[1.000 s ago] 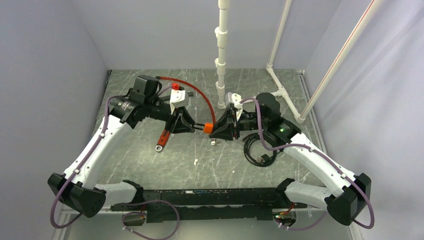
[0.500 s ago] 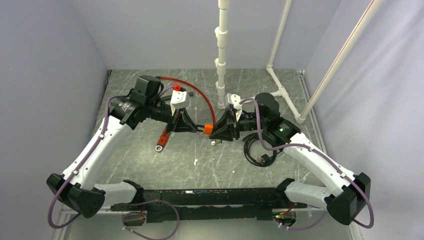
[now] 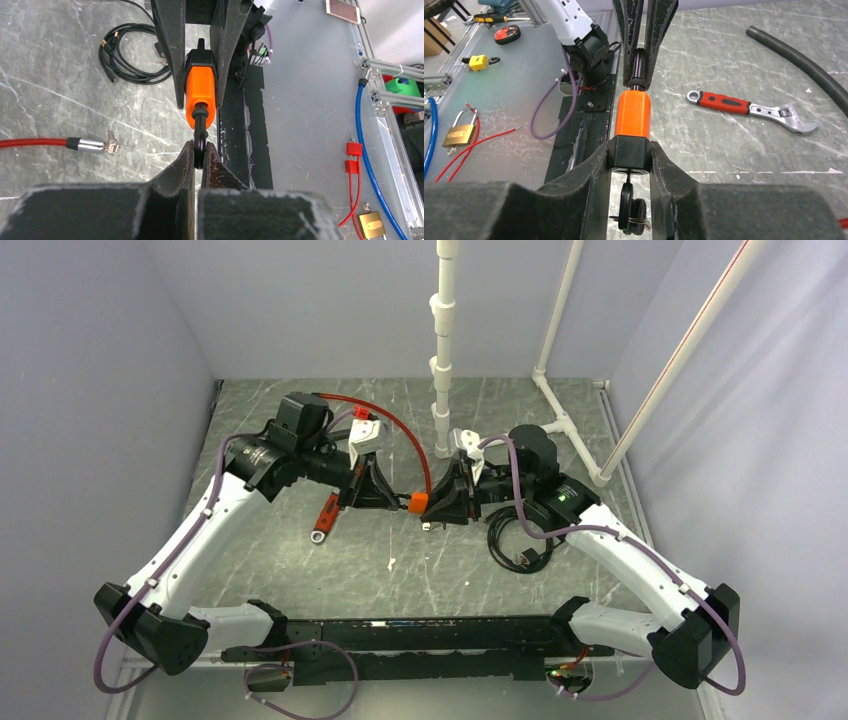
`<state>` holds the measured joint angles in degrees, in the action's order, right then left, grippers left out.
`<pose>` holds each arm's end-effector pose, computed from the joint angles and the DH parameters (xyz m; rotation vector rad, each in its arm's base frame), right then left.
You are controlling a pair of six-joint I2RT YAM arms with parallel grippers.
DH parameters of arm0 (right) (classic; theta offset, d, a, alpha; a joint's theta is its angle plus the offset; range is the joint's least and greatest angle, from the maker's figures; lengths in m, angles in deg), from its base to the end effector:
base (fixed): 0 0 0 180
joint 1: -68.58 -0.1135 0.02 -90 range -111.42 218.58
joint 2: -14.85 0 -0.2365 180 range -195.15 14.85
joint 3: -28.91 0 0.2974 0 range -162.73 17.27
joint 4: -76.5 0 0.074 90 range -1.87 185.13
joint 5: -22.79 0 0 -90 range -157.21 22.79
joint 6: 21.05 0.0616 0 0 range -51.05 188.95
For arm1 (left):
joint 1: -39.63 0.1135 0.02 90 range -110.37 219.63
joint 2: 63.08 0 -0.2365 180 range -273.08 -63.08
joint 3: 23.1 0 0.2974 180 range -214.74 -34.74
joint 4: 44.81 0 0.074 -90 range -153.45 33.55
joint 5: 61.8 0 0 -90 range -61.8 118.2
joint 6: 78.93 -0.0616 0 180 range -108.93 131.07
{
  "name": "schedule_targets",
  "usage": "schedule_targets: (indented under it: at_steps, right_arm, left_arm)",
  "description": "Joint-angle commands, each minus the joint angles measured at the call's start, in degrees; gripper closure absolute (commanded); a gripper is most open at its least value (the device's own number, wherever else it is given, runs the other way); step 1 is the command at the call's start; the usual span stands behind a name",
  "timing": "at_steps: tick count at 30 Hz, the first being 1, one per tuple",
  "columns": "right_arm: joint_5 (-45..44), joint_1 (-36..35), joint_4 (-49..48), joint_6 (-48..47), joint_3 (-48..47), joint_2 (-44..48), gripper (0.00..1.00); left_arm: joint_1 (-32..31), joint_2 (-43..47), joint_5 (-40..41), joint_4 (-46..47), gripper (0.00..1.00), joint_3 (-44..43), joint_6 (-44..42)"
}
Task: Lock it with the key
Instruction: Lock the lock.
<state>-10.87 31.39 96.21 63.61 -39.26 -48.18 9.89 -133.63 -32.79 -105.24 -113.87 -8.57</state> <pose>0.2188 0.2304 0.3237 -1.3109 1.3688 1.2733 0.2335 -0.1954 0.3722 1.3677 1.6314 -1.2886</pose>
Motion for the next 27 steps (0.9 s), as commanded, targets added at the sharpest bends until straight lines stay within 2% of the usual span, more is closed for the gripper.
schedule_targets:
  at_steps: [1,16,27]
  right_arm:
    - [0.4,-0.59,-6.04,0.68,-3.11,-0.95,1.0]
    - [3.14,-1.9,-10.29,3.27,-5.31,-3.0,1.0]
    - [3.79,-2.97,-12.8,5.04,-6.22,-3.7,1.0]
  left_arm:
    - [-3.0,-0.66,-3.43,6.85,1.0,0.23,5.13]
    - [-8.76,-2.49,-1.58,10.91,1.0,3.65,5.75]
    - [-9.9,-2.67,-1.27,16.84,1.0,6.53,9.61]
